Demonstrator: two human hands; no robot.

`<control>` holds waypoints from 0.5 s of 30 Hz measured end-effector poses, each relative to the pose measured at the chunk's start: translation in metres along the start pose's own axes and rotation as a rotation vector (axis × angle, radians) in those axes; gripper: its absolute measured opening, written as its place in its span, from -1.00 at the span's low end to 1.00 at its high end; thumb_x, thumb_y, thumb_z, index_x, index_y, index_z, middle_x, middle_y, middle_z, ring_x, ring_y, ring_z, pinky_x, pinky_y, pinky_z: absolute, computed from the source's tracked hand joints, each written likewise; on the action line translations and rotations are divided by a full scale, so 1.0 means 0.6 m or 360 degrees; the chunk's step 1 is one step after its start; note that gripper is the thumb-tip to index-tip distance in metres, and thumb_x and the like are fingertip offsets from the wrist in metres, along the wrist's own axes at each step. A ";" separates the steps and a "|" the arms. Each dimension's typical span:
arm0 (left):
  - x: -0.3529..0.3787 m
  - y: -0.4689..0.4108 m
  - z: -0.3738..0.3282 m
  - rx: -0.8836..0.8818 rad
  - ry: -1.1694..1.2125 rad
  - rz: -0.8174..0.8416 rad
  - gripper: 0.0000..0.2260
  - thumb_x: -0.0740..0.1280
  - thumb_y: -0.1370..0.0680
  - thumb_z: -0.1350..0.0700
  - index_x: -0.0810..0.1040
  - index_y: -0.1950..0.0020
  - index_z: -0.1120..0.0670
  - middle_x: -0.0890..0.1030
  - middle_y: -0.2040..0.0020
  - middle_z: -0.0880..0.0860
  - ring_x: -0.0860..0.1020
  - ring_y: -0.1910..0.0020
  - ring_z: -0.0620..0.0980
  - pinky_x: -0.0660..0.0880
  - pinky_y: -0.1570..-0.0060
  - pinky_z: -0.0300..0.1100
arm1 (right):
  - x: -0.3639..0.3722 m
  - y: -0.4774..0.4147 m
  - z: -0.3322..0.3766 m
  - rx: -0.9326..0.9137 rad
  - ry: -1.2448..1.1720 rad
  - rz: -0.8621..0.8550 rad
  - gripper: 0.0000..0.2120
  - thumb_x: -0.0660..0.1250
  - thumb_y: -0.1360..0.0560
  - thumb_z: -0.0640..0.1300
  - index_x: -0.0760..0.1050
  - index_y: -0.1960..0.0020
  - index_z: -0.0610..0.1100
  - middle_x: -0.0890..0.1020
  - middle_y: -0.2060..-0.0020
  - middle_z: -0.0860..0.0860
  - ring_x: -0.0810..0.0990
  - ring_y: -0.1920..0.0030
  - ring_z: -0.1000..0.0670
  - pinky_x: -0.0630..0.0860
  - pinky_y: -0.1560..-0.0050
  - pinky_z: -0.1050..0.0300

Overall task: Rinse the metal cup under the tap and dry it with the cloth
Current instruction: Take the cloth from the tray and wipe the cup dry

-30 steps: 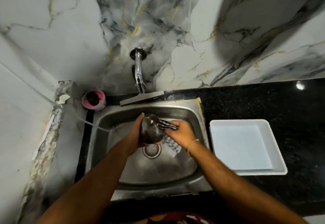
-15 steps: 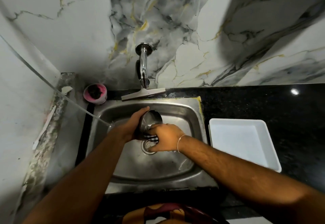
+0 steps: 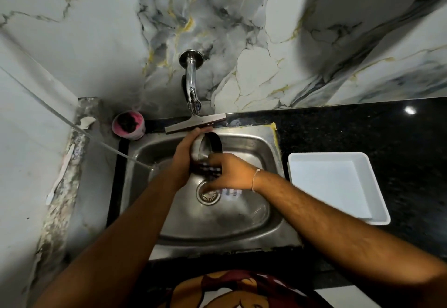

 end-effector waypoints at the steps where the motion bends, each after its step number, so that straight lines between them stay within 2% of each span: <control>1: -0.009 -0.003 0.010 -0.0129 -0.0011 -0.0064 -0.66 0.34 -0.64 -0.11 0.78 -0.17 0.08 0.78 -0.11 0.11 0.75 -0.08 0.08 0.64 -0.11 -0.08 | 0.008 0.002 -0.007 0.0011 0.0526 0.0084 -0.39 0.68 -0.39 0.11 0.64 -0.37 -0.03 0.77 -0.20 -0.02 0.79 -0.15 -0.12 0.71 -0.20 -0.02; 2: -0.017 -0.002 0.026 -0.0317 -0.0037 -0.0139 -0.68 0.38 -0.60 -0.13 0.78 -0.07 0.08 0.76 -0.05 0.15 0.73 -0.01 0.12 0.63 -0.10 -0.02 | 0.016 0.005 -0.014 0.0012 0.0997 0.0100 -0.38 0.64 -0.42 0.15 0.60 -0.42 0.02 0.74 -0.26 0.00 0.76 -0.21 -0.14 0.70 -0.21 -0.04; 3: -0.022 0.001 0.044 -0.0523 -0.0061 -0.0200 -0.66 0.41 -0.56 -0.17 0.76 -0.03 0.08 0.74 -0.01 0.17 0.70 0.02 0.16 0.63 -0.11 0.06 | 0.021 0.008 -0.017 -0.0022 0.1310 0.0045 -0.41 0.60 -0.47 0.18 0.59 -0.44 0.04 0.72 -0.29 -0.01 0.75 -0.23 -0.16 0.70 -0.20 -0.04; 4: -0.022 0.006 0.059 -0.0694 -0.0074 -0.0202 -0.62 0.41 -0.51 -0.22 0.73 -0.06 0.07 0.73 -0.01 0.18 0.68 0.00 0.19 0.62 -0.12 0.15 | 0.026 0.012 -0.018 -0.0062 0.1457 -0.0015 -0.48 0.54 -0.53 0.20 0.60 -0.42 0.05 0.72 -0.27 -0.02 0.75 -0.23 -0.17 0.67 -0.15 -0.04; 6: -0.011 0.013 0.070 -0.0842 -0.0044 -0.0103 -0.52 0.40 -0.48 -0.28 0.72 -0.19 0.05 0.76 -0.10 0.22 0.67 -0.10 0.27 0.62 -0.13 0.30 | 0.022 0.018 -0.022 -0.0130 0.1460 -0.0140 -0.59 0.44 -0.61 0.24 0.64 -0.37 0.07 0.74 -0.23 -0.02 0.76 -0.19 -0.16 0.67 -0.09 -0.01; 8: 0.005 0.016 0.061 -0.0776 0.0073 0.0038 -0.41 0.36 -0.53 -0.34 0.69 -0.37 0.04 0.74 -0.30 0.21 0.68 -0.27 0.29 0.59 -0.25 0.26 | 0.007 0.018 -0.037 -0.0107 0.1328 -0.0193 -0.61 0.40 -0.61 0.30 0.67 -0.34 0.13 0.76 -0.22 0.03 0.77 -0.18 -0.13 0.67 -0.12 0.01; 10: 0.027 0.020 0.040 -0.0537 -0.0002 0.0257 -0.36 0.28 -0.61 -0.38 0.63 -0.49 0.04 0.68 -0.41 0.20 0.69 -0.32 0.18 0.49 -0.44 0.16 | -0.014 0.015 -0.058 0.0020 0.0920 -0.0226 -0.61 0.42 -0.59 0.33 0.74 -0.25 0.12 0.80 -0.12 0.06 0.79 -0.10 -0.09 0.70 -0.11 0.01; 11: 0.036 0.027 0.033 -0.0403 -0.0134 0.0329 -0.36 0.25 -0.63 -0.38 0.55 -0.56 0.00 0.65 -0.45 0.21 0.71 -0.28 0.12 0.41 -0.52 0.17 | -0.021 0.015 -0.065 0.0084 0.0549 -0.0277 -0.64 0.46 -0.57 0.29 0.78 -0.16 0.07 0.82 -0.01 0.03 0.81 -0.01 -0.08 0.71 -0.05 0.00; 12: 0.042 0.032 0.030 -0.0283 -0.0258 0.0364 -0.35 0.26 -0.64 -0.36 0.41 -0.66 -0.08 0.56 -0.54 0.23 0.70 -0.27 0.09 0.33 -0.59 0.20 | -0.024 0.014 -0.071 0.0125 0.0101 -0.0338 -0.69 0.52 -0.56 0.21 0.80 -0.06 -0.01 0.83 0.10 -0.01 0.82 0.09 -0.06 0.71 0.02 -0.03; 13: 0.044 0.037 0.027 -0.0176 -0.0382 0.0353 -0.32 0.29 -0.63 -0.33 0.22 -0.72 -0.21 0.37 -0.67 0.23 0.63 -0.35 0.11 0.29 -0.61 0.21 | -0.024 0.012 -0.073 0.0128 -0.0319 -0.0392 -0.76 0.56 -0.56 0.11 0.80 0.03 -0.07 0.82 0.17 -0.05 0.82 0.16 -0.03 0.72 0.09 -0.03; 14: 0.044 0.041 0.019 -0.0060 -0.0489 0.0348 -0.30 0.32 -0.61 -0.31 0.10 -0.70 -0.38 0.21 -0.75 0.14 0.51 -0.47 0.13 0.30 -0.59 0.18 | -0.021 0.006 -0.068 0.0077 -0.0638 -0.0399 -0.82 0.58 -0.55 0.02 0.79 0.06 -0.10 0.82 0.18 -0.07 0.82 0.18 0.02 0.72 0.12 0.06; 15: 0.048 0.043 0.014 0.0046 -0.0564 0.0378 -0.33 0.34 -0.61 -0.30 0.09 -0.65 -0.50 0.19 -0.75 0.03 0.42 -0.55 0.12 0.34 -0.53 0.13 | -0.019 0.004 -0.060 0.0024 -0.0818 -0.0375 -0.86 0.58 -0.54 -0.04 0.79 0.03 -0.12 0.83 0.15 -0.08 0.82 0.15 0.05 0.73 0.09 0.16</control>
Point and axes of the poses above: each hand's wrist, its own y-axis away from the middle knuckle, its own x-axis out of the palm, z = x × y, the point moved 7 cm from there along -y, towards the middle knuckle
